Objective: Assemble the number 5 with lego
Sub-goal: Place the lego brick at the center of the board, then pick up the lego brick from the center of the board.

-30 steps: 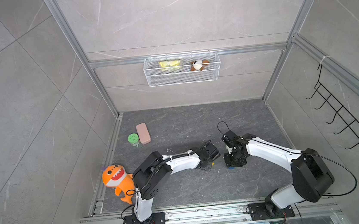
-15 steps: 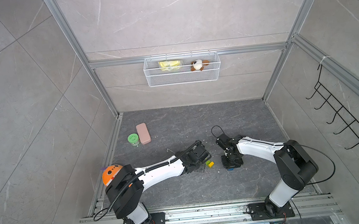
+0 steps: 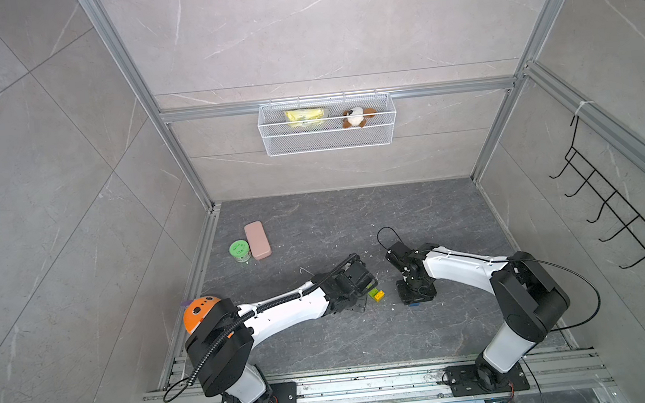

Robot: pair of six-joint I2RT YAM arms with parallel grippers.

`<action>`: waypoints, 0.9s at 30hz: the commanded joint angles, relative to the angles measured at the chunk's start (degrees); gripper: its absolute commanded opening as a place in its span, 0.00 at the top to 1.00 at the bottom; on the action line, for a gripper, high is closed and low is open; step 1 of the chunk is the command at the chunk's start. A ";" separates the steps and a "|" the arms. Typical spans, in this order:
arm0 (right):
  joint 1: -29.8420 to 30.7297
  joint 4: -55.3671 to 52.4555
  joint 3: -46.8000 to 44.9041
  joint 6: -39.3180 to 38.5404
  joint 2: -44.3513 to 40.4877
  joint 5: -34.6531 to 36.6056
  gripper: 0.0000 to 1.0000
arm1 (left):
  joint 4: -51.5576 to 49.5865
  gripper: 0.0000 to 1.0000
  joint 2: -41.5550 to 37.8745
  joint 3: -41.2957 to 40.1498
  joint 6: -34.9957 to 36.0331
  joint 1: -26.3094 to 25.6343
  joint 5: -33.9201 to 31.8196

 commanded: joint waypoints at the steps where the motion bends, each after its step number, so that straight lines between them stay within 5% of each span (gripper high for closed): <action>1: 0.83 -1.18 -0.69 0.58 -0.70 -0.14 0.60 | -0.64 0.74 -0.05 0.16 -0.46 0.09 0.74; 7: 1.07 -1.61 -0.35 0.25 -1.17 -0.81 0.75 | -0.38 0.74 0.03 -0.53 -1.05 0.09 1.02; 16: 3.11 -4.57 6.27 -5.13 -4.35 -3.30 0.77 | 1.76 0.70 -2.40 -3.75 -2.18 0.14 3.19; 27: 7.70 -8.06 18.24 -15.13 1.69 -5.57 0.78 | 2.68 0.64 -12.33 -13.14 -5.25 1.55 5.20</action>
